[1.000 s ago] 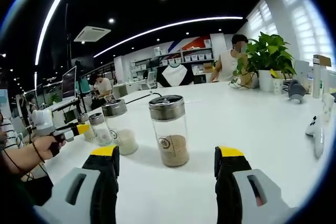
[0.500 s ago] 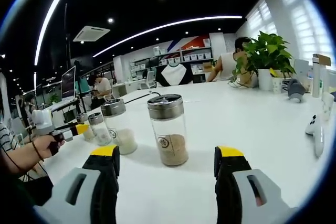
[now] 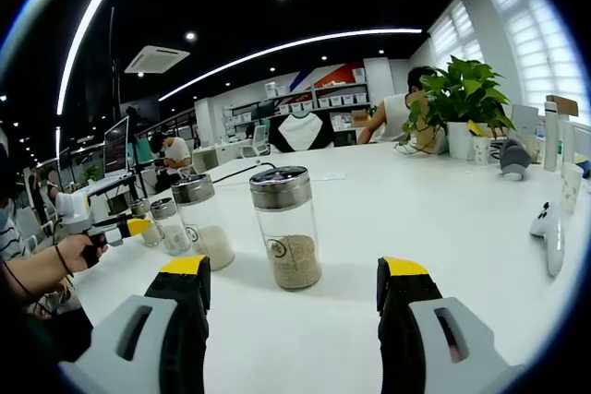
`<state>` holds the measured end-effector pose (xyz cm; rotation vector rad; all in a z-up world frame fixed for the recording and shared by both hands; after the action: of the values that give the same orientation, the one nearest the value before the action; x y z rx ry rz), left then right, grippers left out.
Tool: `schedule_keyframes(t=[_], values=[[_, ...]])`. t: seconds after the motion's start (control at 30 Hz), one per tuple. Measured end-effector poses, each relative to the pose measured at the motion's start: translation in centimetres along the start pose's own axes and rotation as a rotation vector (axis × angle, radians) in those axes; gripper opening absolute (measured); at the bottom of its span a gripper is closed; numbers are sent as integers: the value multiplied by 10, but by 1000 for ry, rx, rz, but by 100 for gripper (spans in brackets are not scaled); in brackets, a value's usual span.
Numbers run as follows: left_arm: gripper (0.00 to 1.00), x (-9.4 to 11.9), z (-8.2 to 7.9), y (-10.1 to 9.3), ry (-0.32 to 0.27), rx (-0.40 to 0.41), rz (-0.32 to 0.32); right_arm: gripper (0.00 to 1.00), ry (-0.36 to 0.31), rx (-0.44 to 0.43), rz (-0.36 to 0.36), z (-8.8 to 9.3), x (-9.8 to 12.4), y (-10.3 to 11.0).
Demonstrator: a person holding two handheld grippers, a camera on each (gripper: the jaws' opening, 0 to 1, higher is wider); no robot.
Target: Rotate the seasoning bottle until the label or dispensing opening points toward the visible target arrow and the bottle remains upright within the marked orientation range
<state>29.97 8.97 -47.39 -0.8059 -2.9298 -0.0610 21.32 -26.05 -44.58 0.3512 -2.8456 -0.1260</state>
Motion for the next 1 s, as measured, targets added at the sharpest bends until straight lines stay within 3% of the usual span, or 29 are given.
schedule_keyframes(t=[1.0], values=[[32,-2,0,7,-13,-28,310,75,0,5,-5,-3,1,1]])
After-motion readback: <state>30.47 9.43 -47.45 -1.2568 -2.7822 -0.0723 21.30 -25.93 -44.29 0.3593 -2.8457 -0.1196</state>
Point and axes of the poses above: the point that each gripper's makers call its tool centre point, and the gripper's own axes: x roughly backward along the fingers, y roughly to its left, z roughly out of its underside, the point moved 4 cm from there along x, roughly backward along the fingers, and after that the axes turned 5 degrees about z, right-handed, at the moved point
